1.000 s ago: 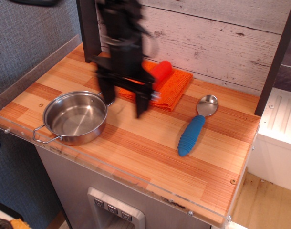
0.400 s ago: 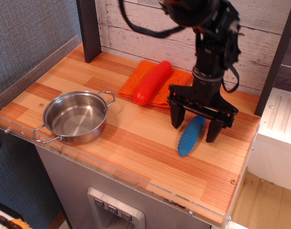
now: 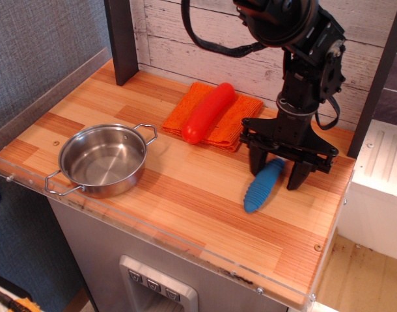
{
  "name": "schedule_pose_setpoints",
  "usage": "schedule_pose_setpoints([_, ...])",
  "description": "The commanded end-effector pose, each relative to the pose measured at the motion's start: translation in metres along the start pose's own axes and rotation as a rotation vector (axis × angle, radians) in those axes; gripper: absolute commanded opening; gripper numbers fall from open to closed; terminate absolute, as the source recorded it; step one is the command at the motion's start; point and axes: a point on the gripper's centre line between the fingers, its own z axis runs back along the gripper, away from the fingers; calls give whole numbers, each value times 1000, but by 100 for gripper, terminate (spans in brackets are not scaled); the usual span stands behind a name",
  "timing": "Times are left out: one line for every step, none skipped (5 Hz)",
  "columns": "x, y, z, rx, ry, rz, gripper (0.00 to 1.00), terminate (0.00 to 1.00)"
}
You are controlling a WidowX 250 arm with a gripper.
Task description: Place the blue spoon to the left of the pot
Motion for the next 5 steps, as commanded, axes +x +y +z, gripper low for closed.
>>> schedule_pose_setpoints([8, 28, 50, -58, -85, -14, 0, 0])
schedule_pose_setpoints([4, 84, 93, -80, -147, 50, 0, 0])
schedule_pose_setpoints([-11, 135, 108, -71, -129, 105, 0, 0])
schedule_pose_setpoints([-26, 180, 90, 45, -36, 83, 0, 0])
schedule_pose_setpoints([-39, 228, 68, 61, -15, 24, 0, 0])
